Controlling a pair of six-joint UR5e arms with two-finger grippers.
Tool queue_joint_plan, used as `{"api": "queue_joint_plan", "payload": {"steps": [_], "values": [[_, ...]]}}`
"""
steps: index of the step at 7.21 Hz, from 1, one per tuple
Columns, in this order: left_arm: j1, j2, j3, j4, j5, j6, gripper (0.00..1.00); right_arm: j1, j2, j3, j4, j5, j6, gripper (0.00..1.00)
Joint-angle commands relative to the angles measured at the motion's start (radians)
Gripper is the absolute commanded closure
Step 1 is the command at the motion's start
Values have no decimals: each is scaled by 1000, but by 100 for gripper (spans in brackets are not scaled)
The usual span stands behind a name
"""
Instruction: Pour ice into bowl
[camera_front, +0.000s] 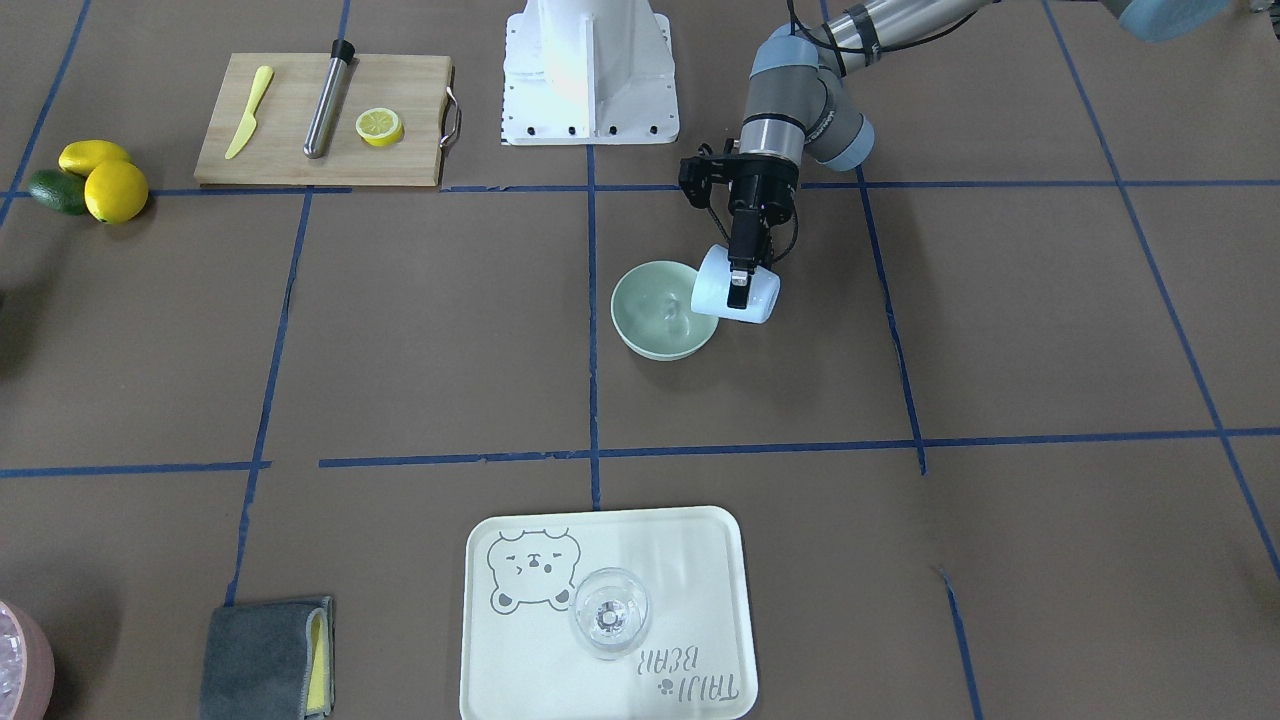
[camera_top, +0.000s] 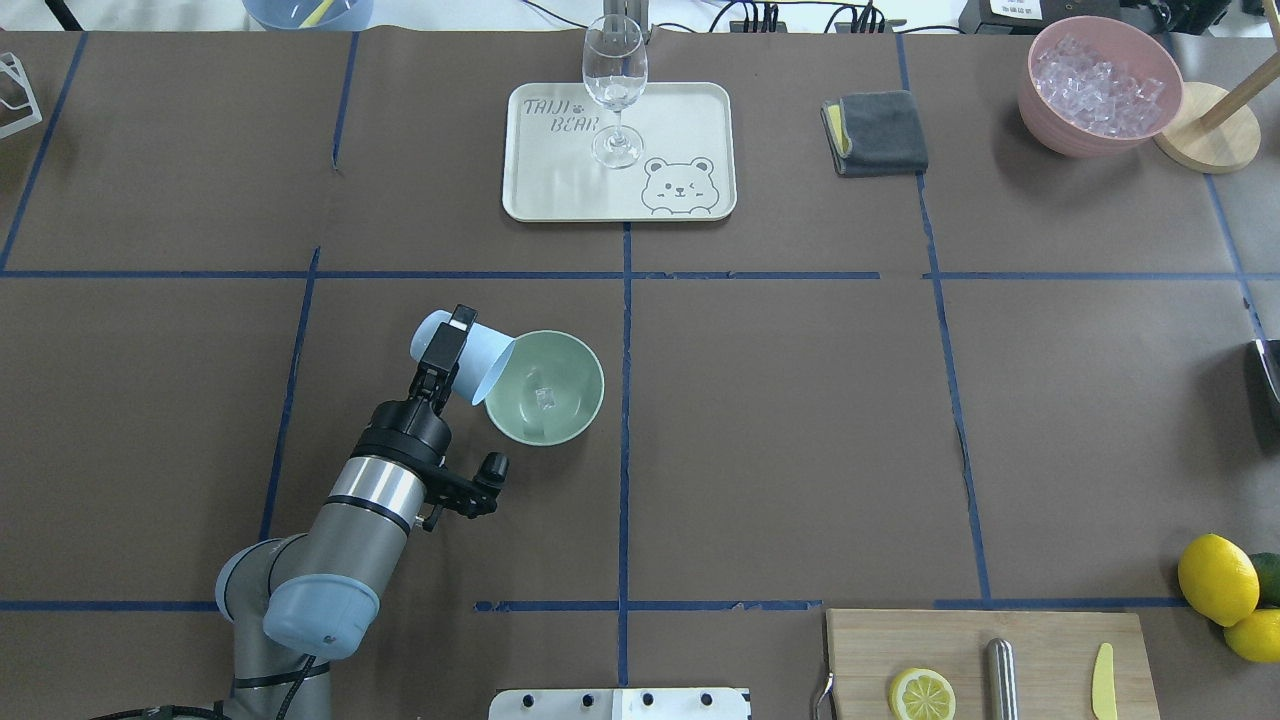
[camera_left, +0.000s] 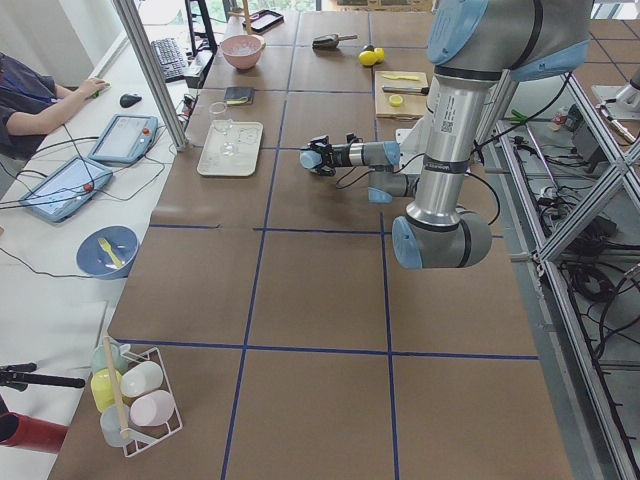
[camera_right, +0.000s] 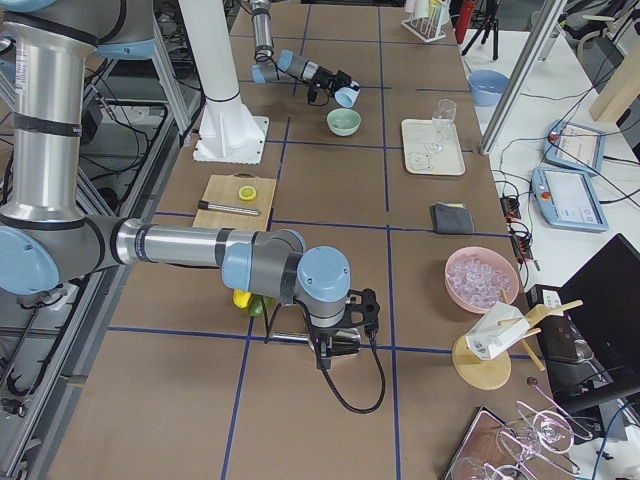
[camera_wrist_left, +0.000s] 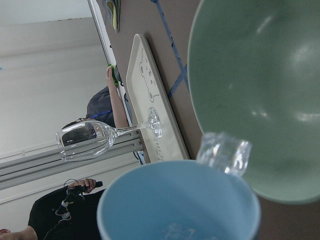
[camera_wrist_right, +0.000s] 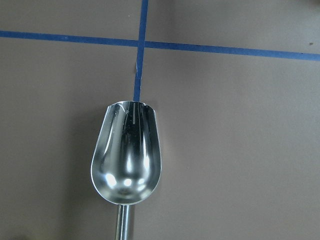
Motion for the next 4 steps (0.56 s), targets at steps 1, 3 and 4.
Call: {"api": "queue_joint_plan", "payload": {"steps": [1, 3, 4], "values": [[2, -1, -21, 0, 48, 155, 100, 7, -4, 0, -1, -1, 0, 0], [2, -5, -21, 2, 49, 210, 100, 13, -8, 0, -1, -1, -1, 0], [2, -4, -21, 2, 57, 217, 100, 13, -10, 0, -1, -1, -1, 0]]}}
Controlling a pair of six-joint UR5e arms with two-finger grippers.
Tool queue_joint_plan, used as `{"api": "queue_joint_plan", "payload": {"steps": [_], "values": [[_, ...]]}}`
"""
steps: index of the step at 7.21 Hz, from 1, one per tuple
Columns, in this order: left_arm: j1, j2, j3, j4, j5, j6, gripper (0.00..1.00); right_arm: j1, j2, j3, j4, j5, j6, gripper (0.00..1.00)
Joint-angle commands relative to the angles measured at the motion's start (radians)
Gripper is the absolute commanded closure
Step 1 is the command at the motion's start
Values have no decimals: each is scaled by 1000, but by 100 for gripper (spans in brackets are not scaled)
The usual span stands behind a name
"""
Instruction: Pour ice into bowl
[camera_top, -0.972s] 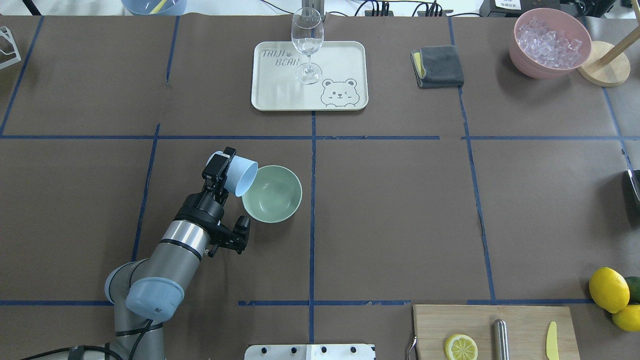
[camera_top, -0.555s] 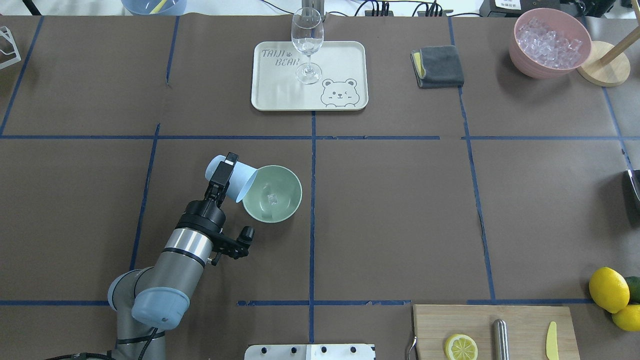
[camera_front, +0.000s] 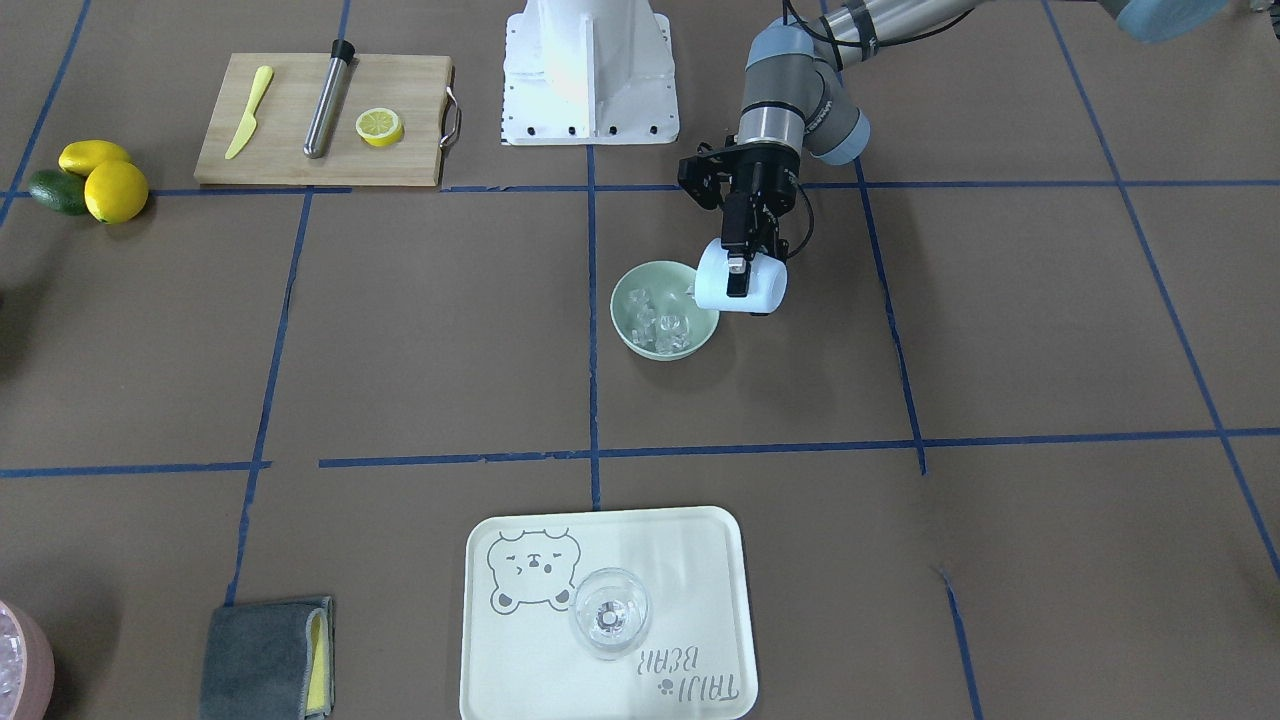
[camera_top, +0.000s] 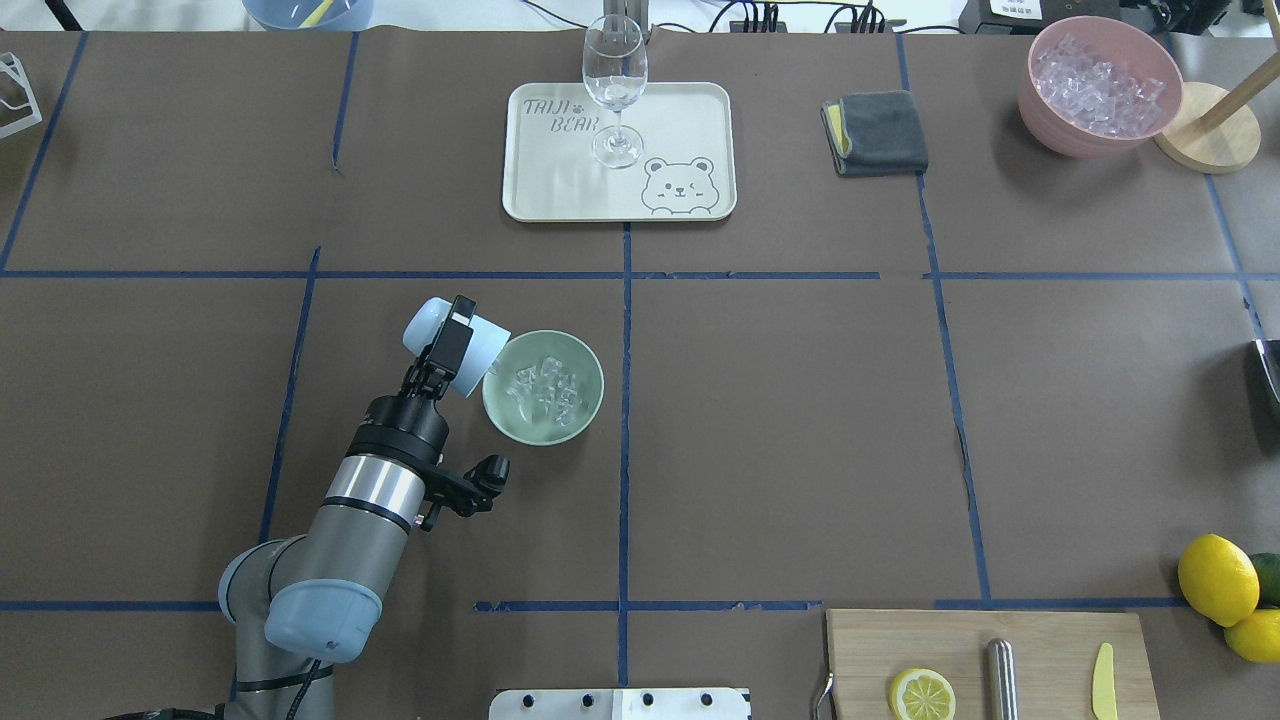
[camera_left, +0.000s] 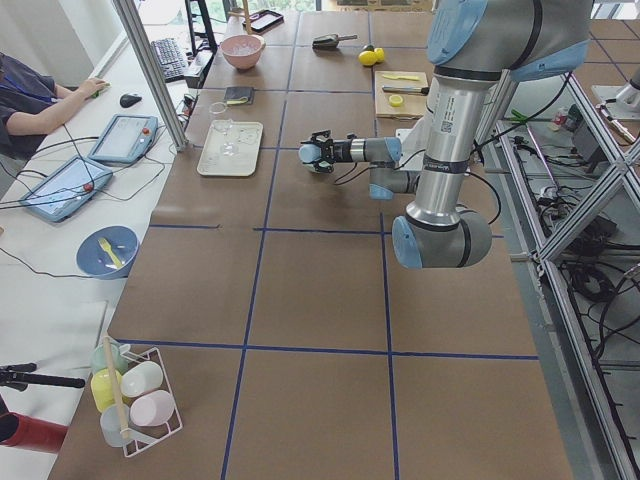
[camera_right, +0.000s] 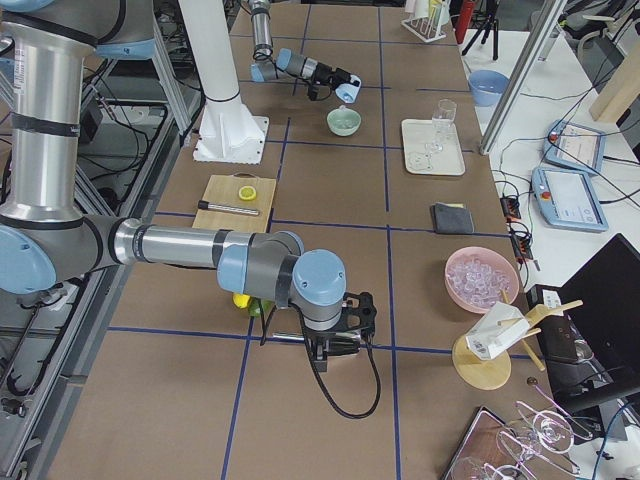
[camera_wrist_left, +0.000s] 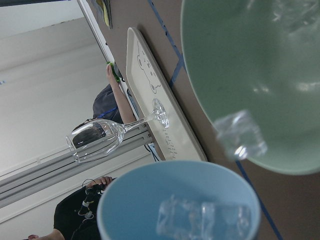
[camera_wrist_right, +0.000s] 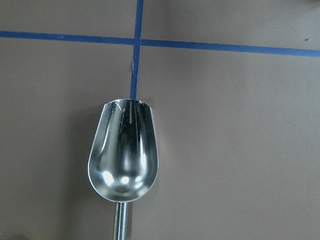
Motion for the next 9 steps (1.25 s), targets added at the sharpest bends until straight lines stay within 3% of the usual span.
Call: {"api": "queue_joint_plan", "payload": {"steps": [1, 4, 6, 7, 9], "values": [[0, -2, -2, 0, 13, 36, 100, 3, -2, -2, 1, 1, 0, 0], [0, -5, -2, -17, 12, 31, 100, 3, -5, -2, 1, 0, -2, 0], [-12, -6, -13, -96, 7, 5, 100, 3, -5, -2, 1, 1, 0, 0], [-24, -3, -14, -139, -20, -95, 100, 3, -5, 0, 1, 1, -2, 0], [-105, 14, -16, -152, -238, -449, 100, 3, 3, -2, 1, -2, -2, 0]]}}
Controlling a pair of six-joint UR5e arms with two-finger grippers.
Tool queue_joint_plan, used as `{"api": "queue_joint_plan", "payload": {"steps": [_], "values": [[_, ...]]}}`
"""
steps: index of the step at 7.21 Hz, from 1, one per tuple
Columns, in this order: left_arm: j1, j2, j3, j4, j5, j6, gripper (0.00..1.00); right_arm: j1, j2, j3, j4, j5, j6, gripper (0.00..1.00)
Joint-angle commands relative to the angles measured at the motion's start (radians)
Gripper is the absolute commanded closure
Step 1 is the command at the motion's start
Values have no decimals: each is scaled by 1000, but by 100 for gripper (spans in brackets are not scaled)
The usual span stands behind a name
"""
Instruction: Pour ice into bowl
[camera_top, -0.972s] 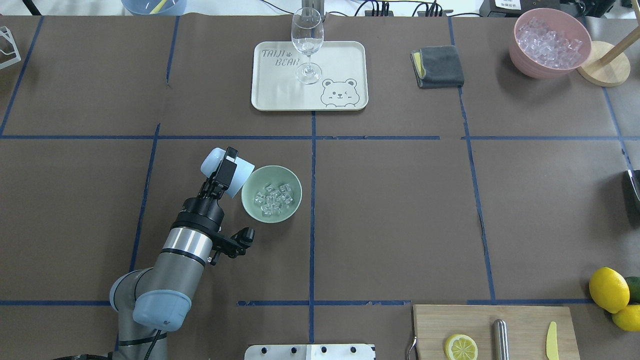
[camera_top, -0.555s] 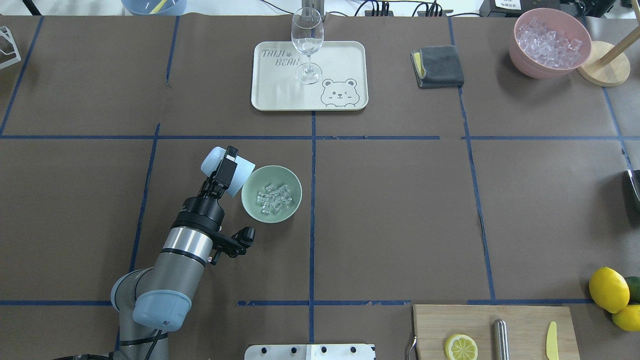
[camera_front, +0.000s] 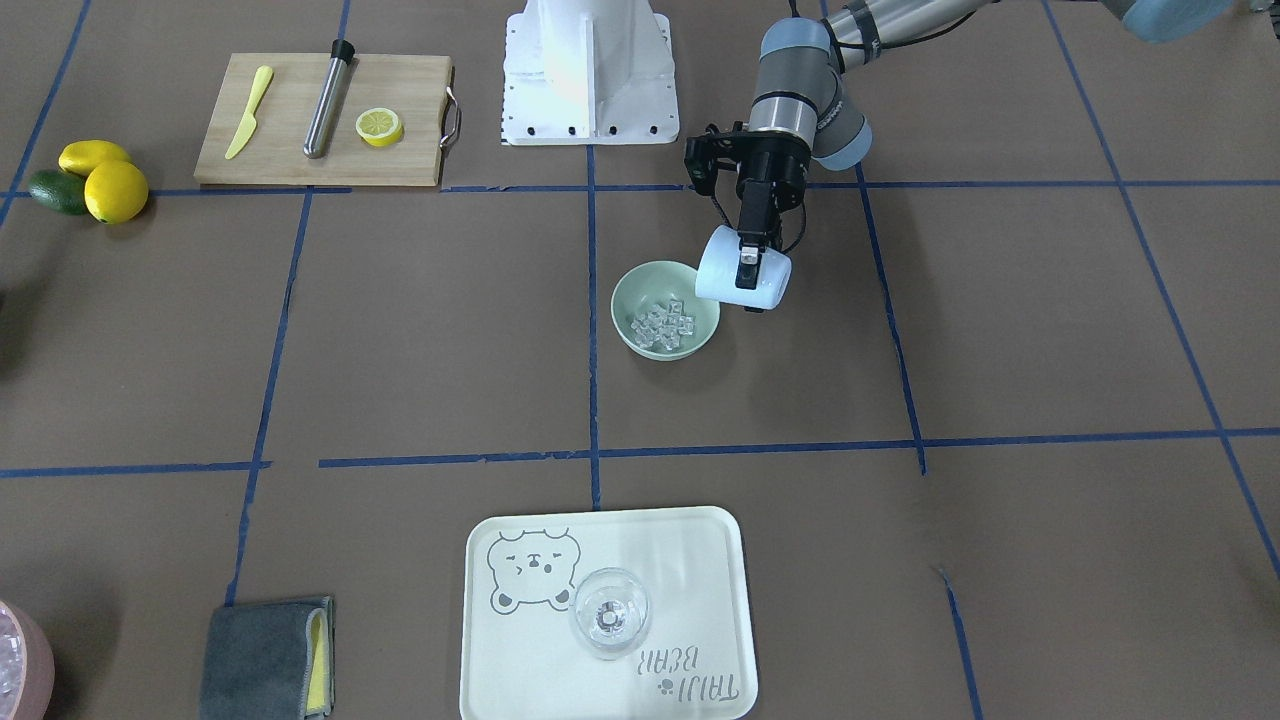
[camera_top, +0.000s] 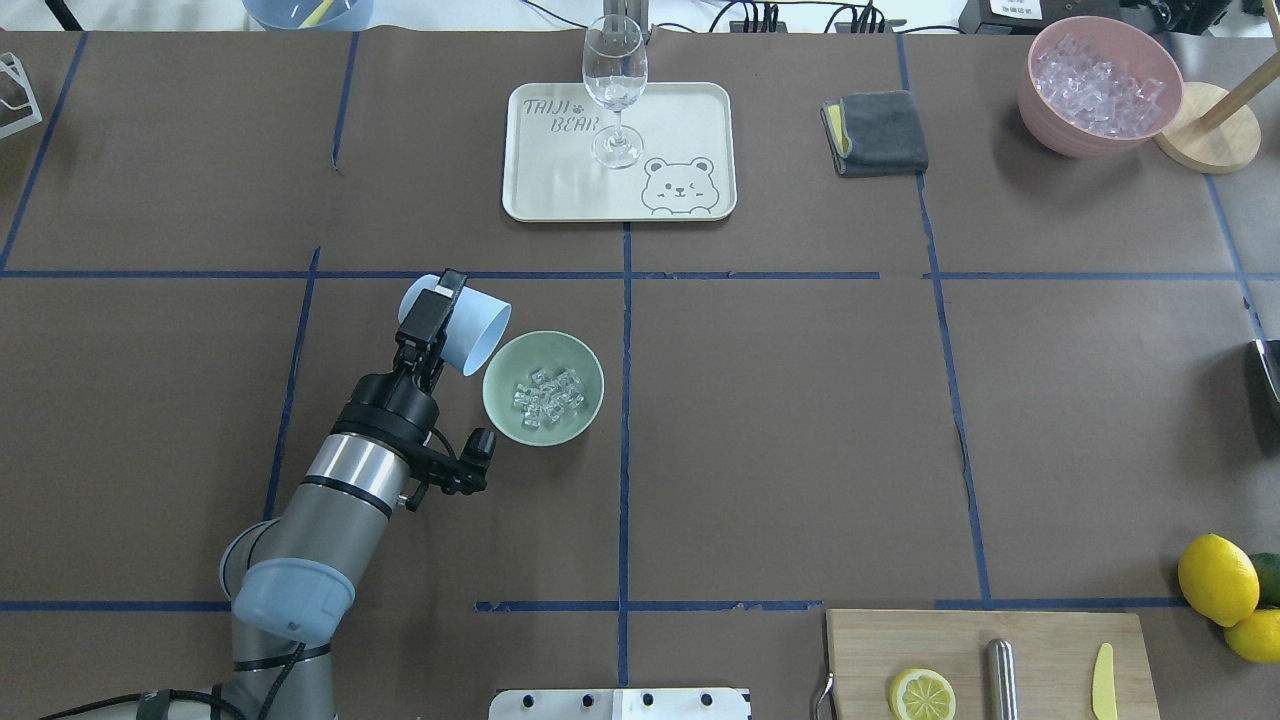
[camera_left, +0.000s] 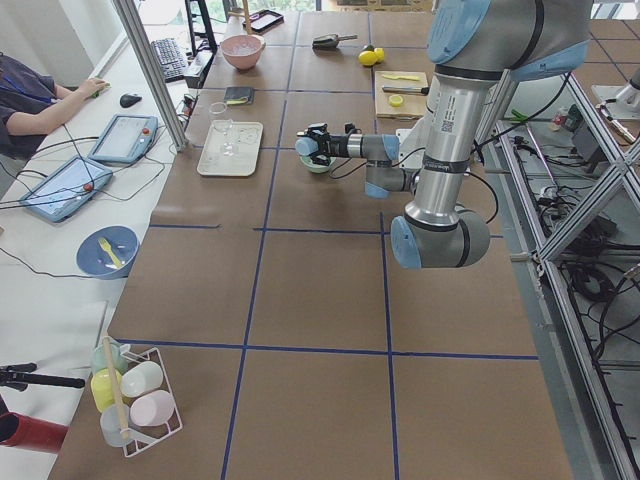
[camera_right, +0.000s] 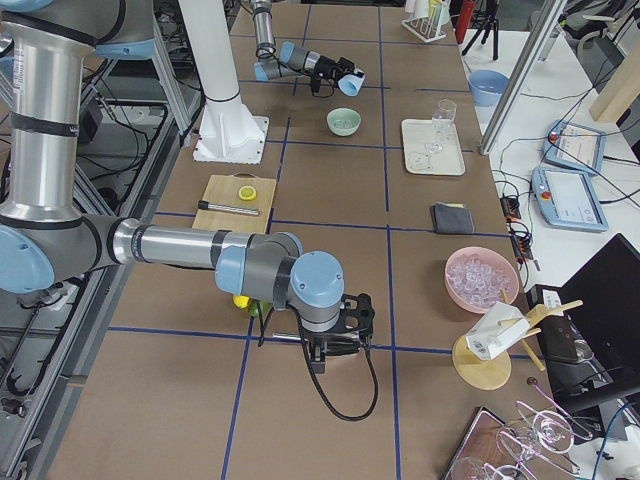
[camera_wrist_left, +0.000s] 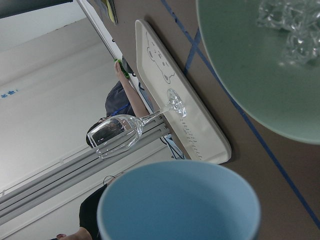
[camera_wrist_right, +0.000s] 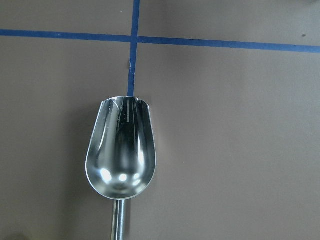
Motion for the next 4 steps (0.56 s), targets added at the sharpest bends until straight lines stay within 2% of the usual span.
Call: {"api": "queue_joint_plan", "payload": {"steps": [1, 3, 4], "values": [[-143, 31, -1, -11, -309, -367, 100, 2, 6, 1, 0, -7, -2, 0], [-279, 105, -1, -5, -513, -793, 100, 8, 0, -10, 2, -8, 27, 0], [-322, 180, -19, -14, -612, -1015, 100, 8, 1, -7, 2, -7, 27, 0]]}}
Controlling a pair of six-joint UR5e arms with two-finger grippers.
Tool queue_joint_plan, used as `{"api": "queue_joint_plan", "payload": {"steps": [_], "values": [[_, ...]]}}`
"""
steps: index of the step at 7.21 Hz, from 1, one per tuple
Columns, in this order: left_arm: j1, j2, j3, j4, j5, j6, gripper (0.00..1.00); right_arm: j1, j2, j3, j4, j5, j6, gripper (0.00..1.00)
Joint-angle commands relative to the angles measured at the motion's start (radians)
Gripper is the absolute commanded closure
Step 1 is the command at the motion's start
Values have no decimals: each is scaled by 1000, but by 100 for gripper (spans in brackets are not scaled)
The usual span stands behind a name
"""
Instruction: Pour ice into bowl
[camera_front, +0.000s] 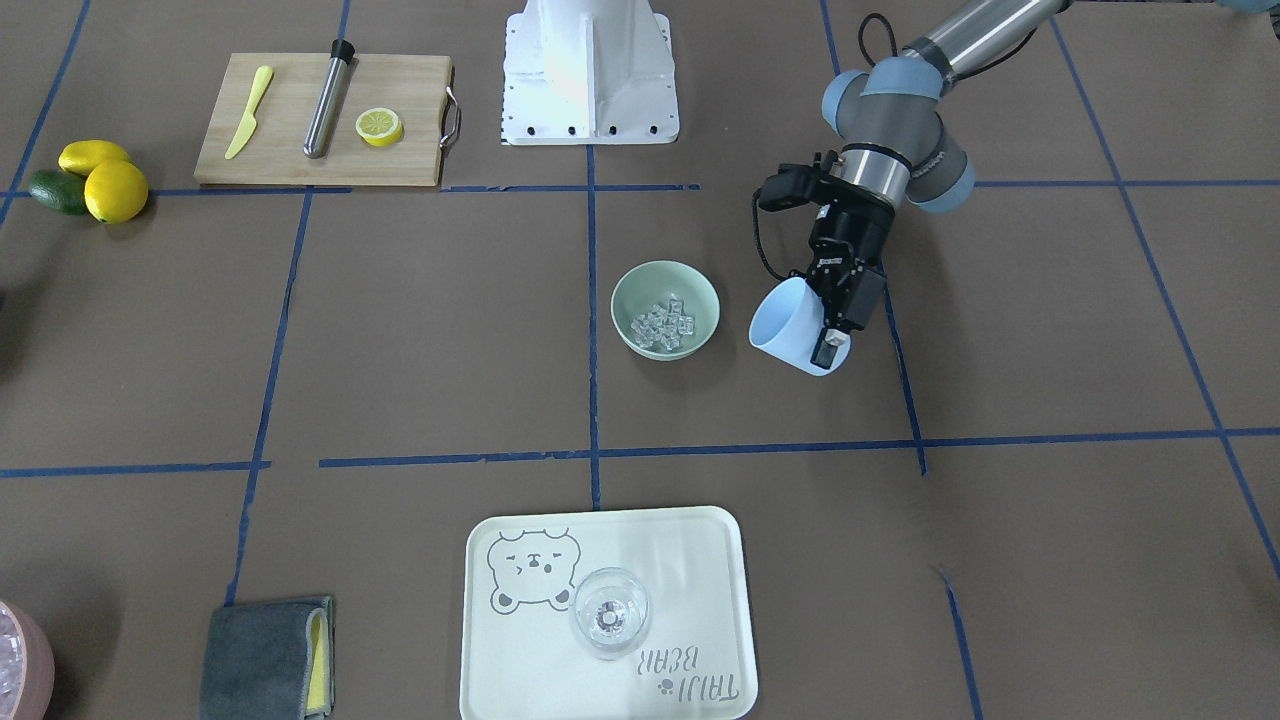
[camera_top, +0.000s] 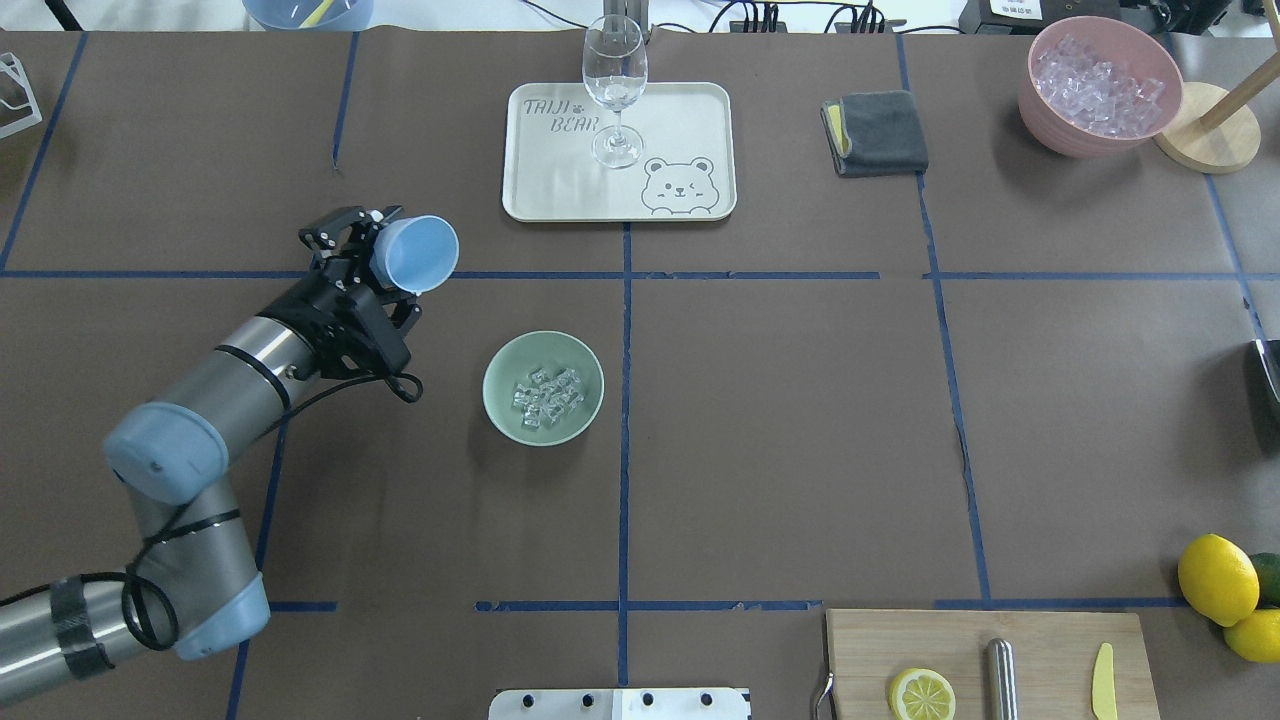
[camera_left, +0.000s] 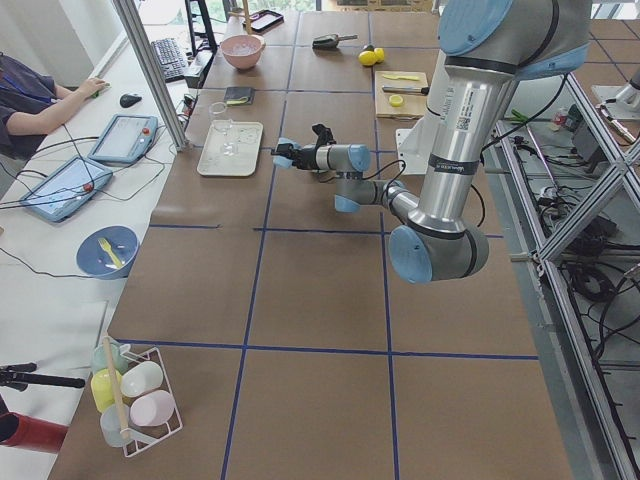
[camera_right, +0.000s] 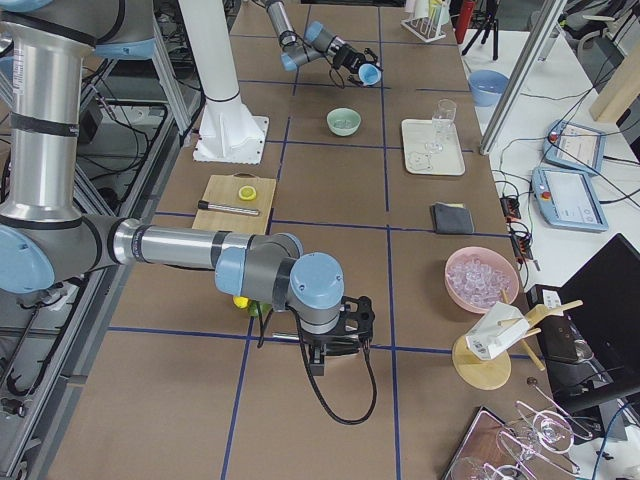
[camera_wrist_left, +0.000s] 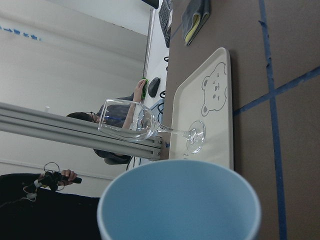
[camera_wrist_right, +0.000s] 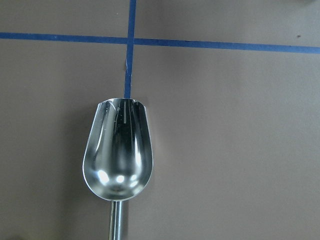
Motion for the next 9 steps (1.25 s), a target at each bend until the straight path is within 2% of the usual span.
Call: {"api": "queue_joint_plan", "payload": {"steps": [1, 4, 5, 6, 8, 9], "values": [[-90, 144, -73, -10, -161, -429, 100, 1, 0, 0, 1, 1, 5, 0], [-94, 324, -97, -46, -151, -887, 100, 1, -1, 0, 1, 2, 6, 0], [-92, 367, -84, -74, -113, -1081, 100, 1, 0, 0, 1, 5, 8, 0], [-81, 388, -81, -75, 56, -1215, 100, 1, 0, 3, 1, 7, 6, 0], [-39, 422, -13, -76, 231, -1295, 100, 1, 0, 8, 1, 7, 5, 0], [1, 422, 5, -76, 290, -1303, 100, 1, 2, 8, 1, 7, 5, 0]]}}
